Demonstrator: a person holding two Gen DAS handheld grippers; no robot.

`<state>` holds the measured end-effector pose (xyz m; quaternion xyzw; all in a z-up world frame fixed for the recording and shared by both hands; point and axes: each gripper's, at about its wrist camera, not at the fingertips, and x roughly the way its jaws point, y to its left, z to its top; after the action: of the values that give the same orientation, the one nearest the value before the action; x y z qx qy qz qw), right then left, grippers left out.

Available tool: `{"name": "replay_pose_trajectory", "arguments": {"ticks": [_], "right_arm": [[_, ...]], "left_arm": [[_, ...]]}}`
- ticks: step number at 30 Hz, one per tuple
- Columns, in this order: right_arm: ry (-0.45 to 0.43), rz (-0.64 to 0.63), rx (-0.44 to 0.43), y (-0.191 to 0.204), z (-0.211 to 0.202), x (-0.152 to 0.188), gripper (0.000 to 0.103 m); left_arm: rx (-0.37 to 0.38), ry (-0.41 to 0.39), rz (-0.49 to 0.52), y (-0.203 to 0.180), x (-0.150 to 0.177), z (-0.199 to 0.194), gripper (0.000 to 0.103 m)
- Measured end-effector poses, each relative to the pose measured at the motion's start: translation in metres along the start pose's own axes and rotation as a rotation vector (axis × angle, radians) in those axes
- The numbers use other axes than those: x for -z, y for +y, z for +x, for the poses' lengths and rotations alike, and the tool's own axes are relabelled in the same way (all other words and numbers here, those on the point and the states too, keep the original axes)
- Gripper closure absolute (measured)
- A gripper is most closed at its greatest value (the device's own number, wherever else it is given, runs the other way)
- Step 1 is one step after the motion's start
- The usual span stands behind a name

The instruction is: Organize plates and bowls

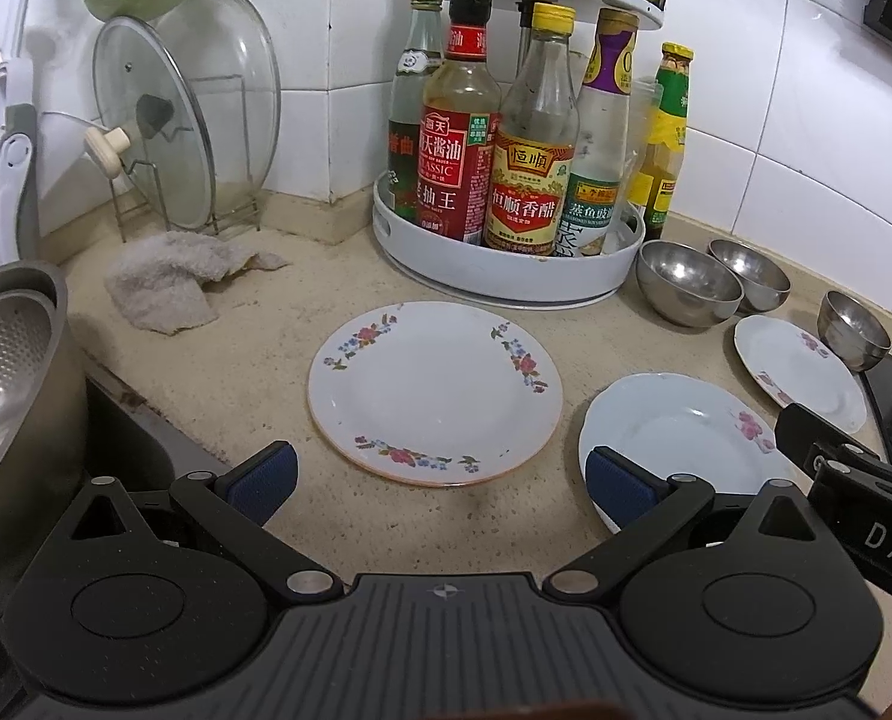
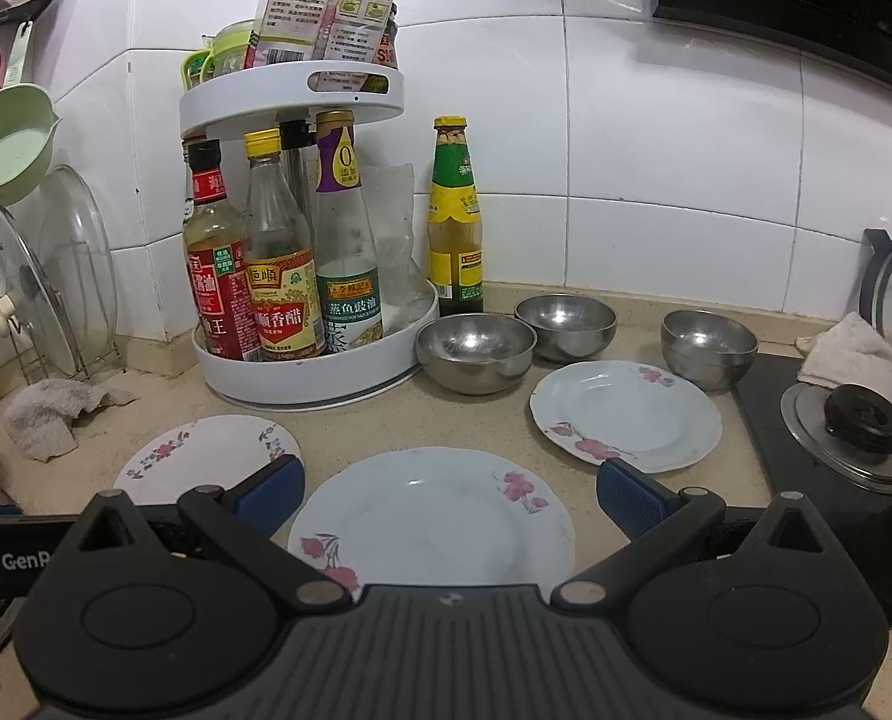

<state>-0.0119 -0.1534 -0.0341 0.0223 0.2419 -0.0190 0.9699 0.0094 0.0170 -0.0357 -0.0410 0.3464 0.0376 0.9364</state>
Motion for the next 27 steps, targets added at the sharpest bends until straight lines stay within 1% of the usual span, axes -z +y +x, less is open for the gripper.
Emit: {"name": "replay_pose_trajectory", "arguments": {"ticks": [17, 27], "right_arm": [[-0.001, 0.009, 0.007, 0.0005, 0.0012, -0.003, 0.001], [-0.004, -0.004, 0.028, 0.0, 0.002, -0.0031, 0.001]], "left_arm": [[0.007, 0.003, 0.002, -0.003, -0.0043, 0.0047, 0.0], [0.015, -0.006, -0.003, -0.0056, -0.0038, 0.0015, 0.0]]}}
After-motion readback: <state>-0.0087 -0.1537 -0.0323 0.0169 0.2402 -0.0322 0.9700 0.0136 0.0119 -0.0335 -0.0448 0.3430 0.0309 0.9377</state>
